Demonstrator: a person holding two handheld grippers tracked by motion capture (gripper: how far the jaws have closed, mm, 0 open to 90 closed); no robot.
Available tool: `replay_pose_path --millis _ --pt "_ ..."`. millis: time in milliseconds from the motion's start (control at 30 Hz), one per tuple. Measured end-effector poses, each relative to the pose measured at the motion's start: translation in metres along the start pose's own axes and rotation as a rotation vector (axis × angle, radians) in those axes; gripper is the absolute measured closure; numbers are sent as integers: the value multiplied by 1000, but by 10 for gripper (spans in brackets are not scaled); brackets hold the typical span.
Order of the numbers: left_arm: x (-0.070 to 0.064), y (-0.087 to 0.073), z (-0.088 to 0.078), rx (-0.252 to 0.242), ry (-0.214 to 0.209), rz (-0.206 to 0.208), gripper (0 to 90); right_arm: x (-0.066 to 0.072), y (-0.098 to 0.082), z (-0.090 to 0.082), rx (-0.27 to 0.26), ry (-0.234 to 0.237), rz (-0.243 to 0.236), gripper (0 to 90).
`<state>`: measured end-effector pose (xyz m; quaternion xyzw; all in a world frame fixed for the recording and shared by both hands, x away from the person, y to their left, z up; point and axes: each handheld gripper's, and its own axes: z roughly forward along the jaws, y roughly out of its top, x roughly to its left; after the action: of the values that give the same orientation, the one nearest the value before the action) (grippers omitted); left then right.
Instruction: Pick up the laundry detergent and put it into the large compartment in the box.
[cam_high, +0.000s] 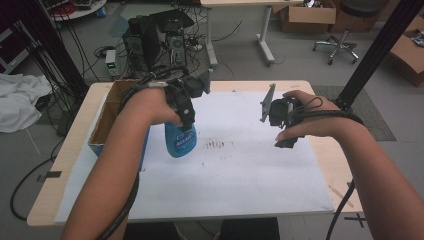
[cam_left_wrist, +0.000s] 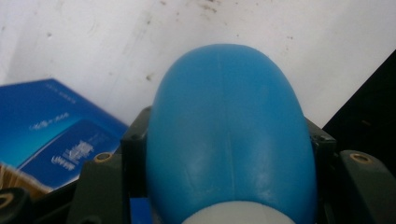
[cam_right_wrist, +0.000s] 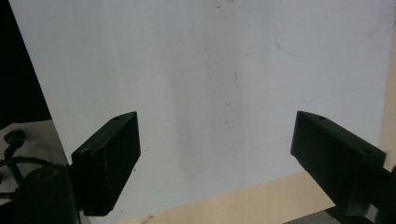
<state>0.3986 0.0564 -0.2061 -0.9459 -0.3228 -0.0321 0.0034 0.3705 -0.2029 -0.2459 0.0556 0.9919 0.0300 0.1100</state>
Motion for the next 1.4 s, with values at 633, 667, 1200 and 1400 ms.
replay_pose_path --millis 633,667,1200,1400 --pt "33 -20 -53 -17 -5 -241 389 0 1 -2 6 -2 -3 159" --pt "34 -22 -56 -26 -2 -252 389 -1 1 -2 3 -2 -6 159" --pt "74 -64 -98 -29 17 -414 389 -4 7 1 5 2 -14 159" --pt "94 -87 -109 -31 22 -508 390 -5 8 1 6 5 -13 159"
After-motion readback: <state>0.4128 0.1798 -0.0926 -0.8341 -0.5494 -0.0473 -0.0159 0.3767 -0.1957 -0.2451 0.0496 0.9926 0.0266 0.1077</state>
